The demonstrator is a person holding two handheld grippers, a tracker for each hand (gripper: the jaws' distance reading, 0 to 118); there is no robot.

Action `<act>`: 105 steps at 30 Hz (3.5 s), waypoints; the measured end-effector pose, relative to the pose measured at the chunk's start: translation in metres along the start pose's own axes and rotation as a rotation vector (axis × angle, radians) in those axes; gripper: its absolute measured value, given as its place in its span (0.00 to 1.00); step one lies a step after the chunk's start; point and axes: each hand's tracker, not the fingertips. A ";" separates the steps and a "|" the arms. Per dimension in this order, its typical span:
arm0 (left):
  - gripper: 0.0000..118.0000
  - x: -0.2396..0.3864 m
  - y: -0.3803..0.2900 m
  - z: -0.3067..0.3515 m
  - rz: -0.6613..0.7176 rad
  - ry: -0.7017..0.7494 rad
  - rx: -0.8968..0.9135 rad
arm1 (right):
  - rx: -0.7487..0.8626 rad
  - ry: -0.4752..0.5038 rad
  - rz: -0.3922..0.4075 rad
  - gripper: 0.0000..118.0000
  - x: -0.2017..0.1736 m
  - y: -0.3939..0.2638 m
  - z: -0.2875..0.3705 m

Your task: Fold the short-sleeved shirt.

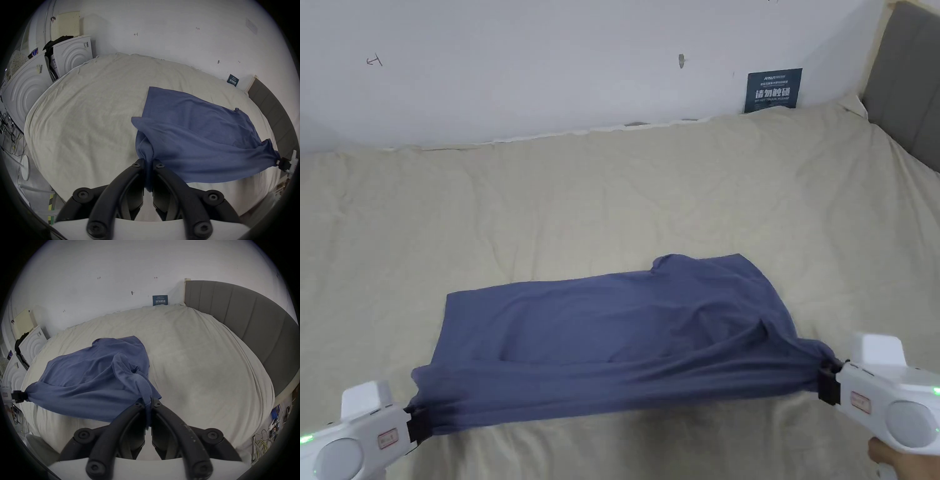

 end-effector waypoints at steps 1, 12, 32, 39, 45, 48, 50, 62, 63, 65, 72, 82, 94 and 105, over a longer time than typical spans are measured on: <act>0.08 -0.004 -0.007 0.003 0.001 0.001 -0.016 | -0.013 0.000 0.003 0.07 0.002 -0.009 0.006; 0.08 -0.016 -0.066 -0.018 0.026 0.070 -0.202 | -0.180 -0.032 -0.050 0.07 0.012 -0.085 -0.026; 0.84 0.111 0.043 0.160 -0.170 -0.063 0.698 | 0.590 -0.016 0.141 0.80 -0.086 0.077 0.132; 0.00 0.131 0.041 0.155 -0.185 -0.066 0.727 | 0.679 -0.011 0.161 0.02 -0.106 0.075 0.140; 0.00 0.131 0.050 0.138 -0.170 -0.080 0.692 | 0.675 0.001 0.173 0.01 -0.107 0.082 0.133; 0.00 0.126 0.064 0.125 -0.174 -0.082 0.655 | 0.669 0.007 0.174 0.01 -0.107 0.089 0.126; 0.00 0.122 0.079 0.113 -0.194 -0.079 0.591 | 0.664 0.012 0.177 0.01 -0.108 0.094 0.120; 0.00 0.061 0.175 -0.035 -0.015 -0.159 0.054 | 0.603 0.014 0.202 0.01 -0.114 0.130 0.062; 0.00 0.058 0.177 -0.048 -0.024 -0.128 0.037 | 0.596 0.012 0.199 0.01 -0.114 0.132 0.057; 0.02 0.052 0.180 -0.079 -0.076 -0.104 -0.001 | 0.575 0.003 0.196 0.01 -0.116 0.134 0.045; 0.84 0.030 0.168 -0.155 -0.008 -0.054 -0.132 | 0.497 -0.030 0.199 0.01 -0.116 0.134 0.006; 0.37 0.034 0.151 -0.190 -0.059 0.001 -0.160 | 0.397 -0.046 0.208 0.01 -0.110 0.129 -0.035; 0.04 0.049 0.151 -0.124 -0.142 -0.072 0.053 | 0.041 -0.050 0.180 0.95 -0.071 0.182 -0.161; 0.04 0.048 0.147 -0.091 -0.137 -0.096 0.074 | -0.150 -0.045 0.147 0.34 -0.081 0.149 -0.240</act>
